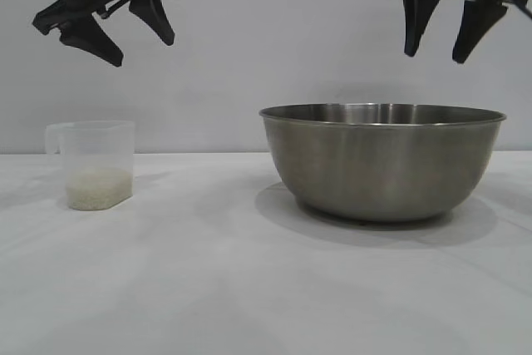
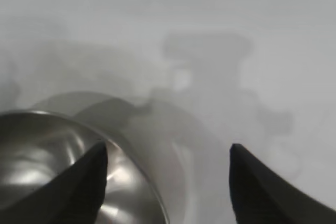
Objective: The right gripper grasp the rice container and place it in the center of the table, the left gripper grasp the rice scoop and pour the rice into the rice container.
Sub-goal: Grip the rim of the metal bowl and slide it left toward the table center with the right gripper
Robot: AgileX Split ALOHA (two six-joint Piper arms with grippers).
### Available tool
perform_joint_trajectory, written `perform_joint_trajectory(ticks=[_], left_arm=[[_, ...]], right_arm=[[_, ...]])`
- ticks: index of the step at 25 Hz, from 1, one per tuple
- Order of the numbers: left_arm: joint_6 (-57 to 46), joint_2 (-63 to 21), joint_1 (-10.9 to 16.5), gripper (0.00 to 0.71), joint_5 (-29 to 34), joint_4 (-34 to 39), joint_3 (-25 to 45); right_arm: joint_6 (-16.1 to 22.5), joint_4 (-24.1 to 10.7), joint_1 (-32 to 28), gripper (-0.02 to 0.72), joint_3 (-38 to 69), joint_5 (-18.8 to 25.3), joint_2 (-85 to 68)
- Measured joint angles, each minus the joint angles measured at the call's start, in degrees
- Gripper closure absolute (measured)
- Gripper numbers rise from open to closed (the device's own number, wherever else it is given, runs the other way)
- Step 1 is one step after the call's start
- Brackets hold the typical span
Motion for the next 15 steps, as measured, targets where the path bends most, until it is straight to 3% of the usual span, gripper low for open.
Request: perform_joint_trajectory(ticks=[14, 15], left_arm=[[0.0, 0.0, 0.0, 0.203, 0.0, 0.0, 0.0], [0.0, 0.0, 0.0, 0.203, 0.0, 0.0, 0.0]], right_arm=[[-0.3, 2.1, 0.0, 0.28, 6.4, -0.6, 1.9], [-0.3, 2.4, 0.0, 0.33, 6.4, -0.6, 2.3]])
